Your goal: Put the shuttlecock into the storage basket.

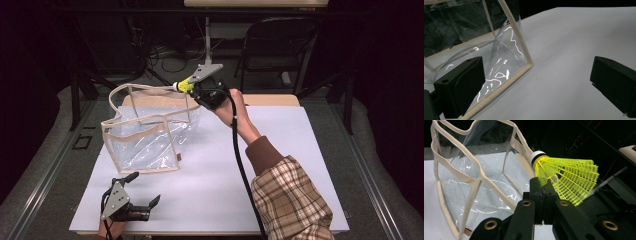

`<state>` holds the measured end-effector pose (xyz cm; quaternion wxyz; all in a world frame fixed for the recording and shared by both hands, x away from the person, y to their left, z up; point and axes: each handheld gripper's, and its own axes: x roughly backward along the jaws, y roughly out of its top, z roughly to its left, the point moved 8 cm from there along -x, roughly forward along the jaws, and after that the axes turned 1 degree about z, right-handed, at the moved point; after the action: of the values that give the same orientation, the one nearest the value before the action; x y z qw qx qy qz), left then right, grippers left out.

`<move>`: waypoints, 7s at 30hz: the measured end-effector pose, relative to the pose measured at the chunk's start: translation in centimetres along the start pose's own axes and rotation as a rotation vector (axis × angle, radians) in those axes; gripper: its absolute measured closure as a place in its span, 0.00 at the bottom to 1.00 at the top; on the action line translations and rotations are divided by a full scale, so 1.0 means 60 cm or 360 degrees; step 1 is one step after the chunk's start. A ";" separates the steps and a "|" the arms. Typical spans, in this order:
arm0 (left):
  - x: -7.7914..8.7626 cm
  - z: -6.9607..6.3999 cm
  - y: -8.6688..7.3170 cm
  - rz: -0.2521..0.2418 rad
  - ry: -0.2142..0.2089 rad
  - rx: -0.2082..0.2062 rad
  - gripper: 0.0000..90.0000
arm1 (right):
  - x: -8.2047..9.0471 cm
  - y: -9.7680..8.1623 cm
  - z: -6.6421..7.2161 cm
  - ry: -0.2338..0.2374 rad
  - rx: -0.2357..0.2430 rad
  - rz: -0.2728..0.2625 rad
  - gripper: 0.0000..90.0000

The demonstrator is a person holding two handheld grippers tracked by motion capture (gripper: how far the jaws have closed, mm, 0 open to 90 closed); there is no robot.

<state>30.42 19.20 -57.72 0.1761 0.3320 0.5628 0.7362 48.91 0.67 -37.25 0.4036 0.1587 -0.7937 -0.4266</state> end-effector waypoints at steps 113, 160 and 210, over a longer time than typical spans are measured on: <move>0.002 0.000 0.001 -0.0004 0.0004 -0.0002 0.00 | -0.100 0.018 0.075 0.0150 0.0028 0.0160 1.00; -0.001 0.001 0.001 0.0010 0.0019 0.0002 0.00 | -0.018 -0.024 0.036 0.0219 -0.0221 0.0050 0.08; 0.009 -0.001 -0.002 0.0006 0.0028 0.0000 0.00 | 0.134 -0.185 0.068 0.0114 -0.0254 -0.0066 0.00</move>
<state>29.96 19.54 -57.70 0.1696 0.3266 0.5636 0.7395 39.70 -8.41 -43.37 0.4340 0.1577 -0.7389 -0.4907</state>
